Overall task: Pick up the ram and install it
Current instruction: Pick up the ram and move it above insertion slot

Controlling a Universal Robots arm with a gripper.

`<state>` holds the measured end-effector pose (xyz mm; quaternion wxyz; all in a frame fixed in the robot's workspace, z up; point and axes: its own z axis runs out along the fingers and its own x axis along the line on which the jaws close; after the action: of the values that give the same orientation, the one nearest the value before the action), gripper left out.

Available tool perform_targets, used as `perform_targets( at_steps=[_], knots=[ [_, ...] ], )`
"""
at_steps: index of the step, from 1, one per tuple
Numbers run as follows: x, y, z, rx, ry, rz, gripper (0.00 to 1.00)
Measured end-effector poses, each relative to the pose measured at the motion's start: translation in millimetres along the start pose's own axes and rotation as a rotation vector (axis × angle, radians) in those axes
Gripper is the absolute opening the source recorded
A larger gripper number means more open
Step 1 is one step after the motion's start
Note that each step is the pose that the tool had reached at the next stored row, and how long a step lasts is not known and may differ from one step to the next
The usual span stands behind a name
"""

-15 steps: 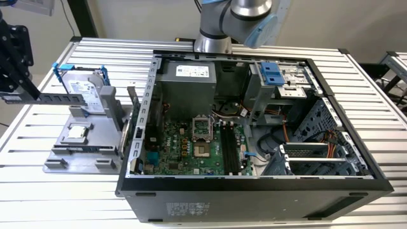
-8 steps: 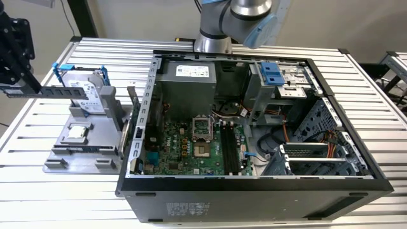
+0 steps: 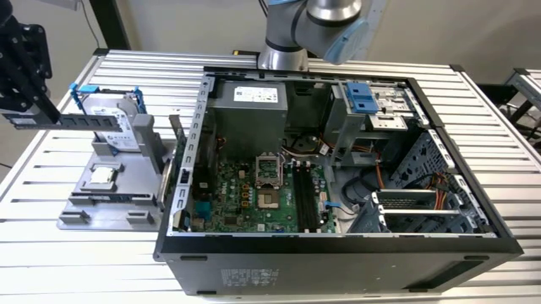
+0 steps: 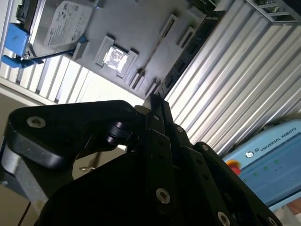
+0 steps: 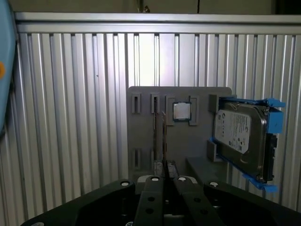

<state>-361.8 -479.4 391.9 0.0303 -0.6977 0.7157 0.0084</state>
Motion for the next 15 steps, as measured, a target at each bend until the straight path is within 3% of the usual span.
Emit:
perform_targets(
  at_steps=[9,15],
  knots=[
    [-0.7,-27.4,0.9,-0.0042,0.0001,0.0,0.0],
    [-1.0,-41.9,1.4,-0.0059,0.0002,0.0,0.0]
  ],
)
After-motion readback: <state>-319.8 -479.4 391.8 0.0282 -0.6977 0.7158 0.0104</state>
